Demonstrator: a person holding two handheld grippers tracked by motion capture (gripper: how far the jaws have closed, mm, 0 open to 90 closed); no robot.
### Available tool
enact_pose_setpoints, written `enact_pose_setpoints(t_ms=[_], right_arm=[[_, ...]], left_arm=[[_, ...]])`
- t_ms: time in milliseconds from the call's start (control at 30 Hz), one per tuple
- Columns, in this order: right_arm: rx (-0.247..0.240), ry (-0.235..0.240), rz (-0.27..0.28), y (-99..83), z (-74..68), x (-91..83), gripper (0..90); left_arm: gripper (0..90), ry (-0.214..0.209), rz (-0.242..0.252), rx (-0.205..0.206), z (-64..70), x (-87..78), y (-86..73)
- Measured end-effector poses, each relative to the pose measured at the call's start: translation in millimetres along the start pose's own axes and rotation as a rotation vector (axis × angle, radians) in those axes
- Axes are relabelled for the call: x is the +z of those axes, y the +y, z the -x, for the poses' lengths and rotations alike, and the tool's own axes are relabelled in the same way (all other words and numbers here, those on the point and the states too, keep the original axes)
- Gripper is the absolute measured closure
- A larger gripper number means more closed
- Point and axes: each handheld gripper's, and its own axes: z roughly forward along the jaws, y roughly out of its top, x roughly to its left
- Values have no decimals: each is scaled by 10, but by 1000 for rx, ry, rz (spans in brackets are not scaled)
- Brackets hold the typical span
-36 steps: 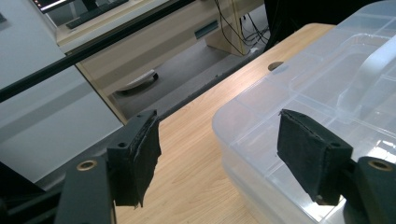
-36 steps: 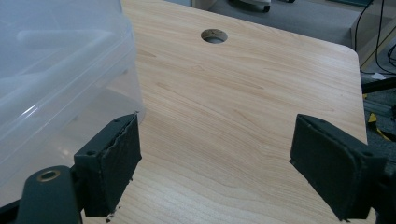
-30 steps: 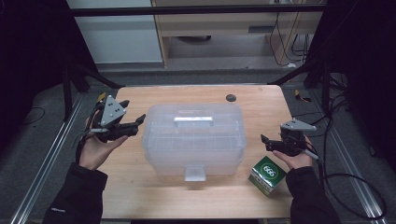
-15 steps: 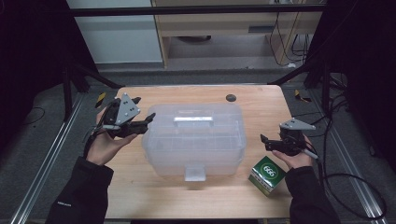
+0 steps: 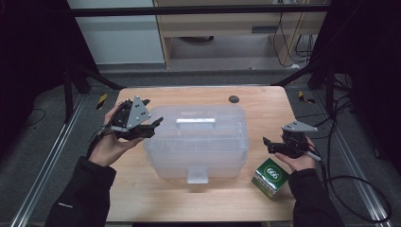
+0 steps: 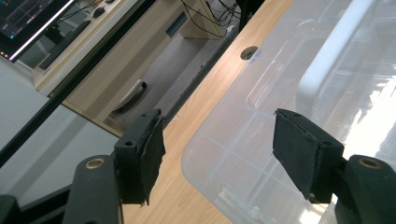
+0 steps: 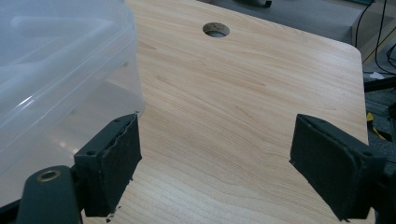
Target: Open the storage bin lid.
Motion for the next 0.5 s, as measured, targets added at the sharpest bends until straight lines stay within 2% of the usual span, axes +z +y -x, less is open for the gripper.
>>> enact_pose_setpoints(t_ms=[233, 500], right_arm=[[1, 3, -5, -1, -4, 0, 166], [-7, 0, -12, -8, 1, 7, 166]], left_arm=[[319, -21, -13, 59, 69, -7, 80], [315, -32, -21, 99, 117, -1, 153]])
